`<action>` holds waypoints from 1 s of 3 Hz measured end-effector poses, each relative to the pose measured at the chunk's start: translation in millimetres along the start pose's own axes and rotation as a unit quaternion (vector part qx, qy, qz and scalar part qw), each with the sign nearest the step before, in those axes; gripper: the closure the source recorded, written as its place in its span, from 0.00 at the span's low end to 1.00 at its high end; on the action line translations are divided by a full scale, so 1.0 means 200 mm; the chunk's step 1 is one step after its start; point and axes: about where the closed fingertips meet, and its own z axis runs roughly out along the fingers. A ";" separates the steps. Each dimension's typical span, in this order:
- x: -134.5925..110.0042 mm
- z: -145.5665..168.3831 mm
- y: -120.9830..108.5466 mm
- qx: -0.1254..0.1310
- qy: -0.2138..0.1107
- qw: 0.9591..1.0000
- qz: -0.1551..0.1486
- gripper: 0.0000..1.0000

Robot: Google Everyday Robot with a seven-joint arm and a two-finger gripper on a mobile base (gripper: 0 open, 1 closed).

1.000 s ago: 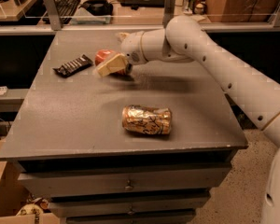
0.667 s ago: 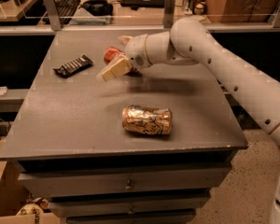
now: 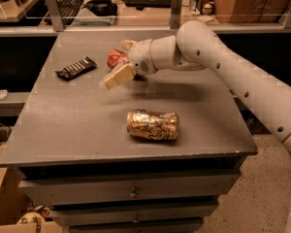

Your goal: Move coke can near rxbar chocolate

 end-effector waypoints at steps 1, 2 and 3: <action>0.00 0.00 0.00 0.000 0.000 1.000 0.000 0.00; 0.00 0.00 0.00 0.000 0.000 1.000 0.000 0.00; 0.00 0.00 0.00 0.000 0.000 1.000 0.000 0.00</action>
Offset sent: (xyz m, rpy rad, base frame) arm -0.0156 0.0398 0.0926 0.1528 -0.1207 0.1240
